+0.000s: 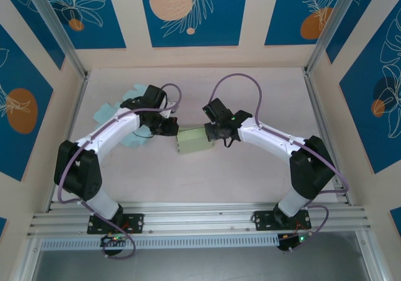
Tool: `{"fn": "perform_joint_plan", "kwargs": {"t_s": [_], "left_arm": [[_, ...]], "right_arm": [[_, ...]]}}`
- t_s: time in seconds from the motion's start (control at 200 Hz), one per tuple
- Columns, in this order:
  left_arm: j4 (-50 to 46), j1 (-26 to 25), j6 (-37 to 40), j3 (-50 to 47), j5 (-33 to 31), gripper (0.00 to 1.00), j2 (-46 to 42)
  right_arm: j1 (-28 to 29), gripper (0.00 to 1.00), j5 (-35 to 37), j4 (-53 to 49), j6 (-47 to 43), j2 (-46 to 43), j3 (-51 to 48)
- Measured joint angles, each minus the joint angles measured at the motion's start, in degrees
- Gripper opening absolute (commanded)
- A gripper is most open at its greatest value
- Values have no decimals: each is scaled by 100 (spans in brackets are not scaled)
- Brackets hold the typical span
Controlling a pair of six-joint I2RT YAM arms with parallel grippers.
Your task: Fold the paper box
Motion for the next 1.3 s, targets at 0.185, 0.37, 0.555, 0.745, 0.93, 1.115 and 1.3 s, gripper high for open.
{"fn": "perform_joint_plan", "kwargs": {"t_s": [0.185, 0.37, 0.555, 0.745, 0.93, 1.115, 1.3], "left_arm": [[92, 31, -140, -68, 33, 2, 13], [396, 42, -162, -306, 28, 2, 7], [656, 55, -155, -490, 4, 3, -59], [728, 44, -92, -518, -85, 9, -66], [909, 4, -26, -695, -151, 15, -114], [1078, -31, -55, -1001, -195, 25, -341], [1322, -63, -146, -1228, -227, 44, -577]], "right_arm": [[17, 10, 33, 52, 0, 22, 0], [20, 9, 63, 79, 0, 33, 0], [20, 9, 120, 107, 0, 52, 0], [26, 9, 144, 116, 0, 52, 0], [33, 5, 199, 164, 2, 52, -17], [129, 5, 310, 365, 4, 50, -125], [216, 5, 354, 581, 4, 42, -216]]}}
